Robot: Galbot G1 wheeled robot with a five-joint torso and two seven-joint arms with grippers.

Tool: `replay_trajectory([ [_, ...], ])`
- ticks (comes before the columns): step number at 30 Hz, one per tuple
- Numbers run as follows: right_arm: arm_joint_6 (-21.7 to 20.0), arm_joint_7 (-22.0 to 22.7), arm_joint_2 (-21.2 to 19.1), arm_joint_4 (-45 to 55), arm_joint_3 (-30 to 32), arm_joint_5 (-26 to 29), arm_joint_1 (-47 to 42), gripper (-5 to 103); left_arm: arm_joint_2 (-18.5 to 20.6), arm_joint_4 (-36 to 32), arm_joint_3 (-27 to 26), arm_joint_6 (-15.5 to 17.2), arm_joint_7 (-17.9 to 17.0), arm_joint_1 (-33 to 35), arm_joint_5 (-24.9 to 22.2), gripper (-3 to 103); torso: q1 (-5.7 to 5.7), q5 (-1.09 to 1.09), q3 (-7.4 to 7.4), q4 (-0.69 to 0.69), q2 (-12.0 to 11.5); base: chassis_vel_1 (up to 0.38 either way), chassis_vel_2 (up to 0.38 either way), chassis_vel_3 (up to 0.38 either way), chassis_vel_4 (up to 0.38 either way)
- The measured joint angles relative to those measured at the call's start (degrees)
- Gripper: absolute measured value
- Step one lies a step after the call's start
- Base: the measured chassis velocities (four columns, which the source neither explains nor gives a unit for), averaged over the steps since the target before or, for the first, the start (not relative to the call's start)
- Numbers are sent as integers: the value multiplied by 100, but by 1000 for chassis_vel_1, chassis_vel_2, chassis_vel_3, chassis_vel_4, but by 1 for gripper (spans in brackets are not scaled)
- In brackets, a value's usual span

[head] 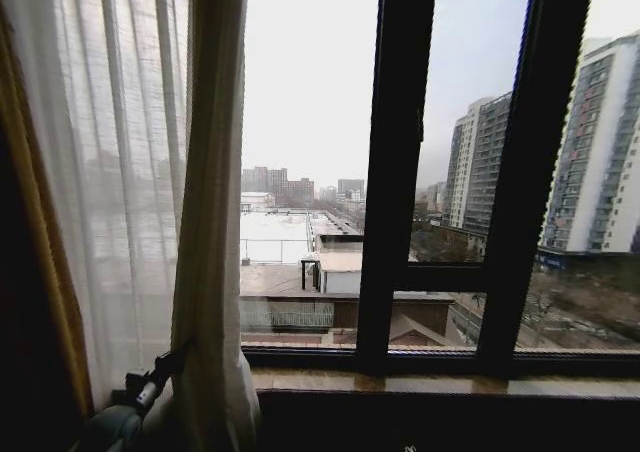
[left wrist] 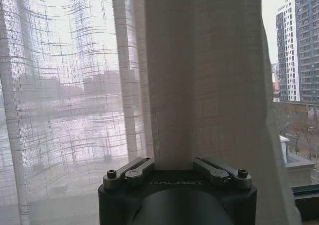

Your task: Open the curtains by pulling them apart, changing their state from closed to fully open.

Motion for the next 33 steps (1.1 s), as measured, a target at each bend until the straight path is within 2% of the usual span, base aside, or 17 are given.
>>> replay_trajectory([
  [4,-10,47,-3,-21,-1,4,-1,100,22,-73,-111,7,72,113,16,0,-1,5,2,-7,-1,-13,-2,7,3],
  [7,-11,50,-4,-27,14,3,-3,100,18,-153,-258,37,-5,207,26,0,0,2,2,-10,-2,-59,-29,42,13],
  [8,-11,50,-4,-34,29,2,-6,100,-15,-241,-484,73,-195,324,30,0,0,3,2,-9,-2,0,0,0,0],
  [9,-11,50,-4,-34,29,2,-6,100,-15,-241,-484,73,-195,324,30,0,0,3,2,-9,-2,0,0,0,0],
  [11,-11,50,-3,-41,45,1,-17,100,-63,-373,-838,98,-446,538,7,0,1,1,2,-5,-2,0,0,0,0],
  [12,-10,50,-2,-47,61,1,-28,100,-79,-433,-1100,81,-516,697,9,0,1,-1,2,-3,-2,0,0,0,0],
  [13,-10,50,-2,-47,61,1,-28,100,-79,-433,-1100,81,-516,697,9,0,1,-1,2,-3,-2,0,0,0,0],
  [14,-5,48,-2,-65,65,1,-32,100,-81,-478,-1407,56,-529,874,11,0,0,-1,1,-1,-2,0,0,0,0],
  [16,-1,45,-1,-90,65,2,-28,100,-55,-518,-1744,49,-509,1061,-60,0,-1,-1,0,-1,-1,0,0,0,0],
  [17,-1,45,-1,-90,65,2,-28,100,-55,-518,-1744,49,-509,1061,-60,0,-1,-1,0,-1,-1,0,0,0,0],
  [19,-1,42,-2,-117,57,2,5,100,41,-598,-2137,42,-371,1340,-163,0,-1,2,0,-2,-2,0,0,0,0],
  [26,-3,33,-2,-141,34,32,86,100,127,-914,-2743,41,-240,1962,-373,0,0,2,1,-6,-2,0,0,0,0],
  [33,-7,-32,-1,-143,25,173,89,100,182,-893,-3342,-54,-157,2485,-542,0,-1,3,0,-6,-1,0,0,0,0],
])
